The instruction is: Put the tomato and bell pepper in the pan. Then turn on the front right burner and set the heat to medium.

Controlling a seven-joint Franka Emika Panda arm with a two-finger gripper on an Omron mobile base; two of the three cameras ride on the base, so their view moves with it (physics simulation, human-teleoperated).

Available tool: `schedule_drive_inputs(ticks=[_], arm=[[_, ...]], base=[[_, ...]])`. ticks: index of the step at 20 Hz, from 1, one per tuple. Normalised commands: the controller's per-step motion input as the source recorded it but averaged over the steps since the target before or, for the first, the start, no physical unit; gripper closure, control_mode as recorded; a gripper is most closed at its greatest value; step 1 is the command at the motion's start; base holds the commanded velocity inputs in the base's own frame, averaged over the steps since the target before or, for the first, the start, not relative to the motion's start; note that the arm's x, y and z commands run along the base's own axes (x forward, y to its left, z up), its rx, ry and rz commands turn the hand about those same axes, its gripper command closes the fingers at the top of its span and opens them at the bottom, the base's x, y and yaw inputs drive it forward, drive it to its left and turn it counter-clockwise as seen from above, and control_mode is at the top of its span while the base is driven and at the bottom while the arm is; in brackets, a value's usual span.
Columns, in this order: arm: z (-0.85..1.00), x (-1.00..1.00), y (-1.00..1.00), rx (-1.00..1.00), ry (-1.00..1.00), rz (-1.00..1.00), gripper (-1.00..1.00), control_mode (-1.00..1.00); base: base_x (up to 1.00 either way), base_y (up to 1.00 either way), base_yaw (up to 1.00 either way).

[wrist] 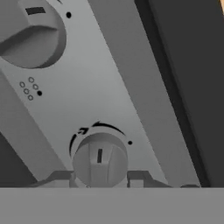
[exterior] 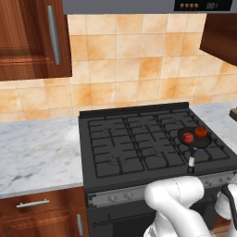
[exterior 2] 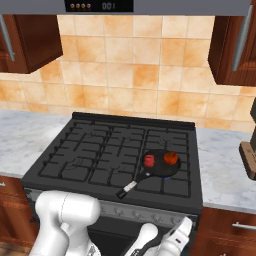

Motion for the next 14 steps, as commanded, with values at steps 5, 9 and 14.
schedule_drive_inputs(ticks=[5,9,14], arm=[[-0.06,0.0,-0.28,-0.23,0.0,0.02,1.0,-1.0],[-0.06,0.0,-0.13,-0.2,0.0,0.0,1.0,-1.0],[-0.03,0.0,-0.03,-0.19,0.0,0.0,1.0,-1.0]], base=[[0.0,0.0,0.0],[0.0,0.0,0.0],[0.0,0.0,0.0]])
